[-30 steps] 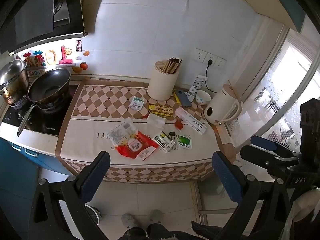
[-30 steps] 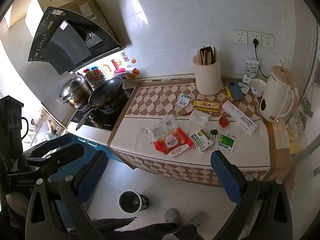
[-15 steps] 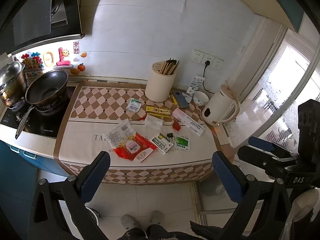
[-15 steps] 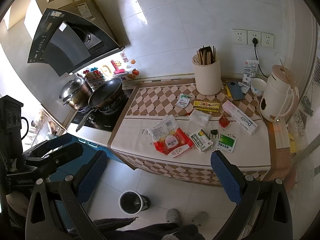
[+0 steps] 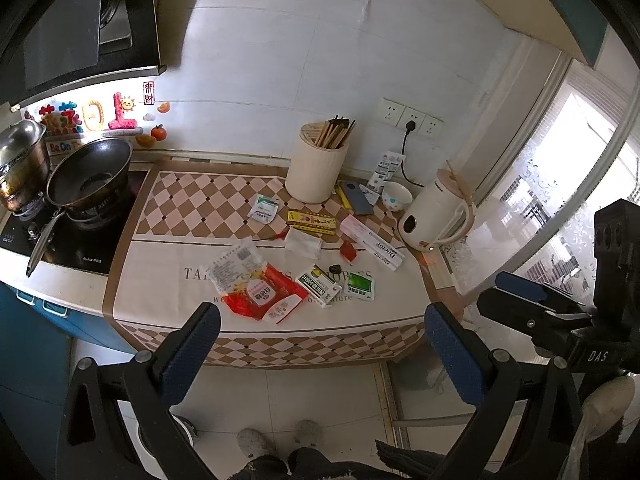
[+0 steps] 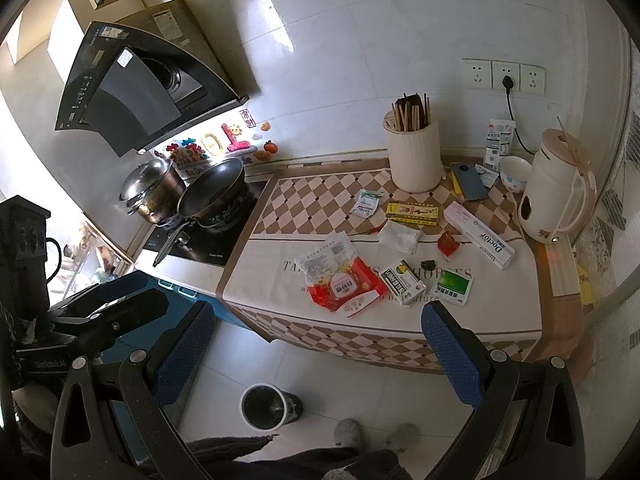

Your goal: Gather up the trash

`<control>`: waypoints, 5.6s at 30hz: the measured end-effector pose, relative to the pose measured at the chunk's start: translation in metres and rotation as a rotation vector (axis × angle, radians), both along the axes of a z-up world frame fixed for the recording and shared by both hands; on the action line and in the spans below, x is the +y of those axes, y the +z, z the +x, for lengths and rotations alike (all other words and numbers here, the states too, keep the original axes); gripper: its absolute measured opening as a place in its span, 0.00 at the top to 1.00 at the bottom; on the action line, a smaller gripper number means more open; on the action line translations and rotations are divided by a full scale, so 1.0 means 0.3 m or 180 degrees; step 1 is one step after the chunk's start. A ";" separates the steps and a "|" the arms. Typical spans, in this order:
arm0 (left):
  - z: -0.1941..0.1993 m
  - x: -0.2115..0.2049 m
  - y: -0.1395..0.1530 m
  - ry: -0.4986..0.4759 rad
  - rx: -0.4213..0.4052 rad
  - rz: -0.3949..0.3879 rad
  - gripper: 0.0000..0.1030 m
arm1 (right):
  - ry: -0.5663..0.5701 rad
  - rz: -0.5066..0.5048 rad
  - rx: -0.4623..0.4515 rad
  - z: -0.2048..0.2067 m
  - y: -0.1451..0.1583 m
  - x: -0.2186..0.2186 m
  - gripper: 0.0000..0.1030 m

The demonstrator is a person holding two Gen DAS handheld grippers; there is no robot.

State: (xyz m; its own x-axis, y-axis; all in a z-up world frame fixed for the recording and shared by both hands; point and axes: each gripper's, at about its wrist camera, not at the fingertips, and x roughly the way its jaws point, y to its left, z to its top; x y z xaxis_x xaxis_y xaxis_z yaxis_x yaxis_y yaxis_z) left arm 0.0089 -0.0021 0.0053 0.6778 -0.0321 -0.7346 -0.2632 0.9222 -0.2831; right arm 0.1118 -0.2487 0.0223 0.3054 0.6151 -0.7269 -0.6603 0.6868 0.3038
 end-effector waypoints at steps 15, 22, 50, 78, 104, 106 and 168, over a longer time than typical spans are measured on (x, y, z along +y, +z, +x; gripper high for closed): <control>-0.004 -0.002 0.005 -0.0002 0.0005 -0.0005 0.00 | 0.0009 0.0010 0.0002 -0.009 0.004 -0.010 0.00; 0.017 0.002 0.002 -0.0022 0.0017 -0.0012 0.00 | 0.0006 0.0011 0.0009 -0.005 0.009 -0.012 0.00; 0.011 -0.048 -0.005 -0.0058 -0.0016 -0.0034 0.00 | 0.0002 0.0019 0.0017 -0.009 0.018 -0.016 0.00; 0.754 0.085 -0.837 0.0698 0.1684 -0.0661 0.00 | -0.1174 -0.0684 0.0624 0.573 -0.538 -0.019 0.00; 1.087 -0.169 -1.192 0.0868 0.2437 -0.0136 0.38 | 0.0104 -0.2131 0.0665 1.439 -1.270 0.105 0.26; 1.080 -0.177 -1.208 0.0866 0.2477 -0.0120 0.37 | 0.0164 -0.2107 0.0810 1.437 -1.298 0.109 0.40; -0.845 0.525 -1.506 0.3606 0.2133 -0.0270 0.39 | 0.2421 -0.1815 0.0604 -0.586 -1.545 1.076 0.53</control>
